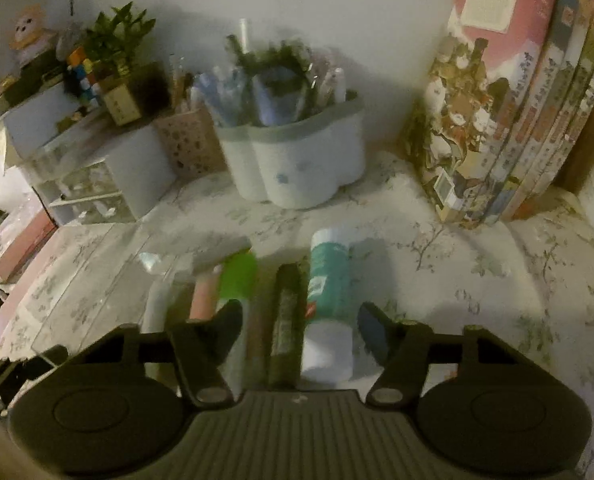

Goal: Organize stationery
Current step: 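Grasp the green glue stick with the right tool, then carry the glue stick into the clear box and open the right tool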

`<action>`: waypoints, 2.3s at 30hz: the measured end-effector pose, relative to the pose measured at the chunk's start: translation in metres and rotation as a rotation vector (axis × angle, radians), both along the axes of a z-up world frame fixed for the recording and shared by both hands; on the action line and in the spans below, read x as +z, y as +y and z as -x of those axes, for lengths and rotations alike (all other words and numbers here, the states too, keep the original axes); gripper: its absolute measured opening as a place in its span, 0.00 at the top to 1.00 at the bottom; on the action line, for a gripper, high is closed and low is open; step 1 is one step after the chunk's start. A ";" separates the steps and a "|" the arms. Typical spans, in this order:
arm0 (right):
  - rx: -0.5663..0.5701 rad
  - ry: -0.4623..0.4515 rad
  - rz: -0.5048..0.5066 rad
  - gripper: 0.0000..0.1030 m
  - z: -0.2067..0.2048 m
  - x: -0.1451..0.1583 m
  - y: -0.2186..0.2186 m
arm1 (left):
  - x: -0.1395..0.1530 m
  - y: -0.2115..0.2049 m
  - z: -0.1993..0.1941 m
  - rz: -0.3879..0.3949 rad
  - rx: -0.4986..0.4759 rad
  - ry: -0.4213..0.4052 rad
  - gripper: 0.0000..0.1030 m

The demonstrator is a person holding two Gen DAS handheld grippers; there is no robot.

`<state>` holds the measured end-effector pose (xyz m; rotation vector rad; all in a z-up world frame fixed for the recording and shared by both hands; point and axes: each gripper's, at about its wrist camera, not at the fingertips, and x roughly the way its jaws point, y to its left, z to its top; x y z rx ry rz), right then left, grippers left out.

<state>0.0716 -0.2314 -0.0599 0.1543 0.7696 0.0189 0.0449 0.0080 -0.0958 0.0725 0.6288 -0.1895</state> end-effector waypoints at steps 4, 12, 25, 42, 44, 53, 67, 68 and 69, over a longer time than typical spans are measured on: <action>-0.004 0.068 -0.023 0.64 -0.023 -0.011 -0.012 | -0.002 -0.002 -0.001 -0.006 0.007 -0.013 0.30; 0.037 0.101 -0.063 0.75 -0.040 -0.017 -0.013 | -0.002 -0.003 -0.002 -0.008 0.015 -0.016 0.30; 0.207 0.161 -0.043 0.61 -0.071 -0.023 -0.009 | -0.003 -0.003 -0.001 -0.009 0.014 -0.018 0.30; 0.033 0.075 -0.282 0.75 -0.037 0.017 0.001 | -0.003 -0.007 0.005 -0.021 0.061 -0.021 0.30; 0.079 0.078 -0.367 0.75 -0.039 0.024 0.014 | -0.003 -0.008 0.006 -0.024 0.064 -0.023 0.30; 0.189 0.213 -0.476 0.75 -0.080 0.006 0.084 | -0.003 -0.006 0.005 -0.019 0.058 -0.022 0.30; 0.307 0.402 -0.338 0.75 -0.118 -0.020 0.142 | -0.004 -0.005 0.004 -0.020 0.035 -0.022 0.30; 0.310 0.406 -0.343 0.74 -0.117 -0.022 0.142 | -0.004 -0.005 0.004 -0.021 0.035 -0.022 0.30; 0.319 0.399 -0.335 0.74 -0.116 -0.022 0.144 | -0.004 -0.005 0.004 -0.021 0.034 -0.021 0.30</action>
